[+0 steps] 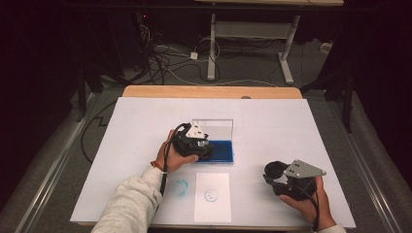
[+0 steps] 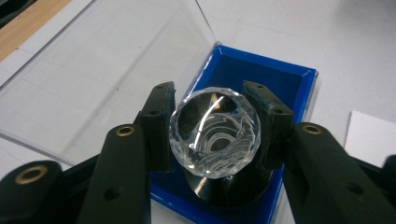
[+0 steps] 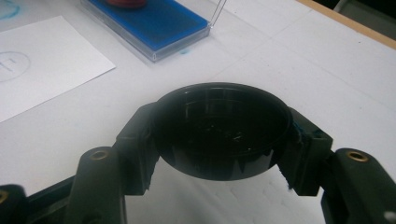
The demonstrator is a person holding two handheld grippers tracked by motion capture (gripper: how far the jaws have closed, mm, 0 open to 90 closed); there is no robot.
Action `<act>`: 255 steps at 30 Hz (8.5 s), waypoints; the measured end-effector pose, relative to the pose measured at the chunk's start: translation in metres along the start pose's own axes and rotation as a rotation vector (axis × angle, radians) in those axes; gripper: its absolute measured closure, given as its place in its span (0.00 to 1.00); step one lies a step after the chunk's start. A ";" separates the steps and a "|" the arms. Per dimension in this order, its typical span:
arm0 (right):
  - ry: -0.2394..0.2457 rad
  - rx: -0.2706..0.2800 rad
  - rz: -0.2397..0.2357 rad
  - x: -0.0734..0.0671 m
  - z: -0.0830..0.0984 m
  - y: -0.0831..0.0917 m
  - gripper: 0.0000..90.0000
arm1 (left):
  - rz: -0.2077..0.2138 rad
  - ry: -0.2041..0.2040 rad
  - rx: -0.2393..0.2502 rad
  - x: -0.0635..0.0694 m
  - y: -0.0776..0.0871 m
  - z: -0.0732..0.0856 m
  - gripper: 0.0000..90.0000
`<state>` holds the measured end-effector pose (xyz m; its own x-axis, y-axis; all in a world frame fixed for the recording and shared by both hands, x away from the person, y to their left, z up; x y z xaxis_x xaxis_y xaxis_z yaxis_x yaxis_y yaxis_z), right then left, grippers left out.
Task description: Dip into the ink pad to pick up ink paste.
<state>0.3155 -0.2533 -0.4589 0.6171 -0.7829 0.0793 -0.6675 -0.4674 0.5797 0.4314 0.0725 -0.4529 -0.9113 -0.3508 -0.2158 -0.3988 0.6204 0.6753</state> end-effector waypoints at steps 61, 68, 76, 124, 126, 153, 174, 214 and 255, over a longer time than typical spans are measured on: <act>0.041 -0.008 -0.007 -0.007 -0.003 0.002 0.43 | -0.026 -0.007 -0.129 0.009 -0.003 -0.009 0.61; 0.044 -0.003 -0.003 -0.008 -0.003 0.004 0.43 | -0.036 -0.010 -0.142 0.010 -0.003 -0.010 0.61; 0.039 0.009 0.002 -0.006 -0.005 0.006 0.43 | 0.003 0.006 -0.142 0.008 -0.001 -0.021 0.61; 0.046 -0.029 -0.003 -0.003 0.000 0.001 0.43 | 0.049 -0.029 -0.111 0.009 -0.034 -0.047 0.61; 0.050 -0.032 -0.003 -0.004 0.000 0.001 0.43 | 0.052 -0.030 -0.112 0.009 -0.033 -0.046 0.61; 0.052 -0.041 0.006 -0.003 0.001 0.000 0.43 | 0.069 -0.013 -0.105 0.013 -0.034 -0.044 0.61; 0.049 -0.043 0.002 -0.005 0.000 0.000 0.43 | 0.074 -0.036 -0.169 0.014 -0.034 -0.049 0.61; 0.046 -0.033 0.004 -0.006 0.001 0.005 0.43 | 0.075 -0.039 -0.193 0.014 -0.035 -0.049 0.61; 0.061 0.001 -0.011 -0.006 -0.010 0.007 0.43 | 0.032 -0.102 -0.056 0.030 0.073 -0.024 0.61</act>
<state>0.3116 -0.2476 -0.4470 0.6482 -0.7516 0.1223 -0.6613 -0.4761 0.5796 0.3780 0.0902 -0.3930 -0.9302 -0.2566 -0.2624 -0.3658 0.5893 0.7204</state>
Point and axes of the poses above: each handheld gripper's, and its own axes: y roughly backward along the jaws, z roughly out of its underside, x roughly to its right, the point moved 2 cm from there along -y, roughly forward along the jaws, and after that the axes turned 8 degrees about -y, right-handed, at the moved point
